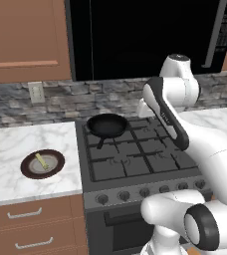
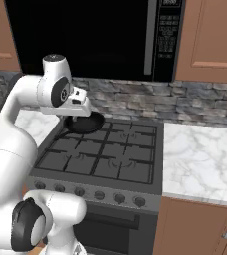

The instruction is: Pick up the butter stick and place it in the pan. Then turn on the burner for the pan.

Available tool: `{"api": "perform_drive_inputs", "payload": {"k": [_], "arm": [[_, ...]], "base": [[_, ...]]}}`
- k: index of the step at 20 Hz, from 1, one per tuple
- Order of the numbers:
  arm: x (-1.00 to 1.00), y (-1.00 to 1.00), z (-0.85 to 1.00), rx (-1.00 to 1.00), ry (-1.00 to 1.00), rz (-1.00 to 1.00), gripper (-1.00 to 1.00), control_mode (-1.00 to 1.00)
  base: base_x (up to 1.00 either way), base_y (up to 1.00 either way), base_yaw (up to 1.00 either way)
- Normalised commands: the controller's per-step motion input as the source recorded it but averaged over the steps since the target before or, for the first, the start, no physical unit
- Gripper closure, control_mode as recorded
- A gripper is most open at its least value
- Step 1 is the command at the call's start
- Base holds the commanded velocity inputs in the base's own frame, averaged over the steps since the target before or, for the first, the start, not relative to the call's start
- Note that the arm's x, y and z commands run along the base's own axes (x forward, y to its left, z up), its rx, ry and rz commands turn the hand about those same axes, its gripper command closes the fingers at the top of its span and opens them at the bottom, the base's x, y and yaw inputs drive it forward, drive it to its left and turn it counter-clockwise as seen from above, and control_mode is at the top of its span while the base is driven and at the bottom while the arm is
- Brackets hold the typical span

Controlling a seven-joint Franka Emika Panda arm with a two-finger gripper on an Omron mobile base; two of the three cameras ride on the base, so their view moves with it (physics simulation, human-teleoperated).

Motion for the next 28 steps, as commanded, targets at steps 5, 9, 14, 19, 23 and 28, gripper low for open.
{"api": "perform_drive_inputs", "payload": {"k": [5, 9, 14, 19, 23, 28], "arm": [[0.0, 0.35, -0.01, 0.0, 0.0, 0.0, -1.0, -1.0], [0.0, 0.71, -0.08, 0.0, 0.0, 0.0, -1.0, -1.0], [0.0, 0.79, -0.17, 0.0, 0.0, 0.01, -1.0, -1.0], [0.0, 0.64, -0.18, 0.0, 0.03, 0.04, -1.0, -1.0], [0.0, 0.34, -0.08, 0.0, 0.01, 0.04, -1.0, -1.0], [0.0, 0.09, 0.0, 0.0, 0.0, 0.0, -1.0, -1.0]], "base": [[0.0, 0.0, 0.0], [0.0, 0.0, 0.0], [0.0, 0.0, 0.0], [0.0, 0.0, 0.0], [0.0, 0.0, 0.0], [0.0, 0.0, 0.0]]}}
